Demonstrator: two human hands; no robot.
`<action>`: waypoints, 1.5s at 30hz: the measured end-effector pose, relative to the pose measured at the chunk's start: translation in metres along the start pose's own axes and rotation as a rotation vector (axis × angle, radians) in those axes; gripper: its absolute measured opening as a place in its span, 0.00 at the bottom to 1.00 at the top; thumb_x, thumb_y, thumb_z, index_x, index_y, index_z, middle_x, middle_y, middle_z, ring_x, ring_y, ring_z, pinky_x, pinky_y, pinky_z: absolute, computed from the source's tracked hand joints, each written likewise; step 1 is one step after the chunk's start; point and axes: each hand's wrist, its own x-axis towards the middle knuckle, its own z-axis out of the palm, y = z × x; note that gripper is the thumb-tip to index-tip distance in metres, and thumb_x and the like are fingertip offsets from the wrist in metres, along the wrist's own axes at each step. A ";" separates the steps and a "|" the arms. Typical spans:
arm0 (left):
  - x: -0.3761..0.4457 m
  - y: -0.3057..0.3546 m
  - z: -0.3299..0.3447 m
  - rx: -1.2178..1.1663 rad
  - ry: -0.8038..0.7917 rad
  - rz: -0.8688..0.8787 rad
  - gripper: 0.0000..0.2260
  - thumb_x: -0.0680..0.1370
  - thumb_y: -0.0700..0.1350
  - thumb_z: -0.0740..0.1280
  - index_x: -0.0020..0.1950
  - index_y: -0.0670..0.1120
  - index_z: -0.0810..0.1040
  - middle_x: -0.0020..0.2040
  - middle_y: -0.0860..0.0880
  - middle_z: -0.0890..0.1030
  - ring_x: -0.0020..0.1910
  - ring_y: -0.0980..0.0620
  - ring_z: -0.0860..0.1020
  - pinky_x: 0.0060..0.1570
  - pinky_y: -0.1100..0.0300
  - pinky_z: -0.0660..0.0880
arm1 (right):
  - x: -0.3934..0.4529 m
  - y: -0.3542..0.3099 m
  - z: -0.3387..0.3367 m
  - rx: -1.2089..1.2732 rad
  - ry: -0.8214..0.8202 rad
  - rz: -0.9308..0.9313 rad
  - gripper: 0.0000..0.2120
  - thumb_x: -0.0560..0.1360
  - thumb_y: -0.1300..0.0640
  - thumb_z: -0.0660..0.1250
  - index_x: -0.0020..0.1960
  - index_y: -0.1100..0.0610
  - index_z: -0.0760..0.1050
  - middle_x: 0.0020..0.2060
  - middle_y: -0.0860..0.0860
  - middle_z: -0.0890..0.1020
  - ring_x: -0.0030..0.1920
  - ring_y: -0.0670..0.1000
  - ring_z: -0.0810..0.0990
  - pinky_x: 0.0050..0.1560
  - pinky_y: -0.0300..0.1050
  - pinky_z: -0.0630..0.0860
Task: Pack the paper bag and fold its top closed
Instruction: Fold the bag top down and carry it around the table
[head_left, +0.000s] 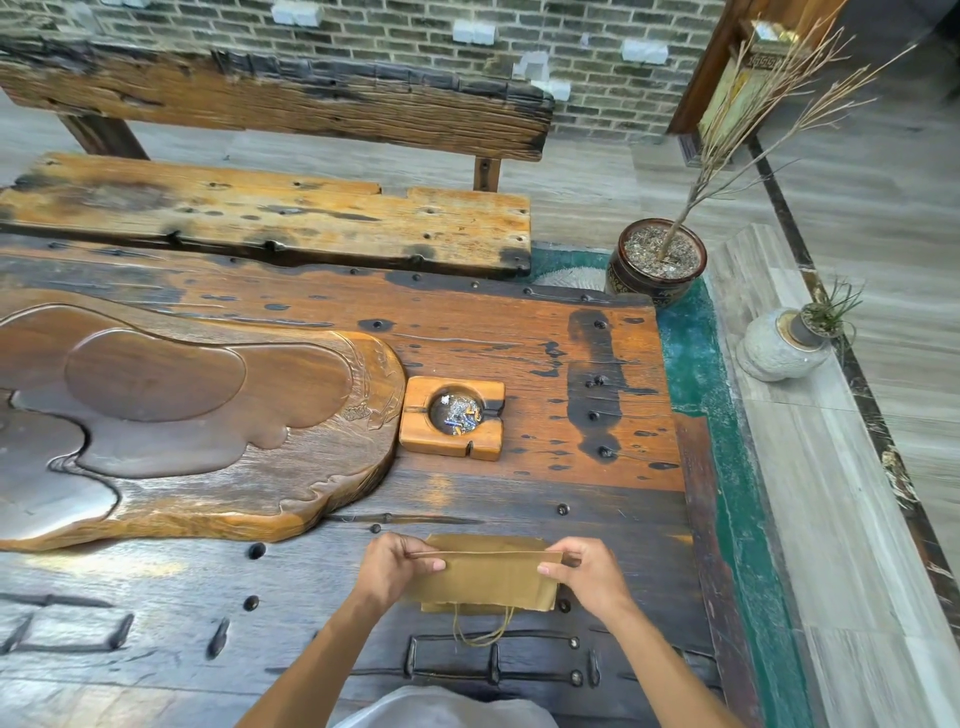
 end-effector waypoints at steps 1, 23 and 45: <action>0.000 -0.001 0.001 -0.026 0.009 -0.010 0.06 0.68 0.37 0.78 0.35 0.48 0.88 0.36 0.50 0.87 0.39 0.52 0.83 0.43 0.61 0.79 | -0.001 0.003 -0.001 0.028 0.009 0.013 0.05 0.68 0.62 0.77 0.40 0.54 0.83 0.39 0.47 0.87 0.42 0.43 0.84 0.50 0.40 0.79; -0.008 0.009 -0.004 -0.139 0.128 0.063 0.21 0.70 0.35 0.76 0.28 0.46 0.65 0.27 0.54 0.63 0.30 0.56 0.64 0.32 0.65 0.62 | -0.003 -0.006 -0.009 0.219 0.118 -0.008 0.07 0.68 0.67 0.77 0.41 0.60 0.80 0.37 0.51 0.83 0.39 0.48 0.81 0.39 0.29 0.75; -0.098 0.207 -0.075 -0.419 0.277 0.637 0.12 0.73 0.28 0.69 0.37 0.43 0.79 0.26 0.60 0.81 0.29 0.67 0.78 0.32 0.75 0.73 | -0.073 -0.177 -0.102 0.340 0.344 -0.436 0.06 0.68 0.62 0.77 0.43 0.58 0.81 0.41 0.51 0.84 0.43 0.49 0.80 0.50 0.43 0.76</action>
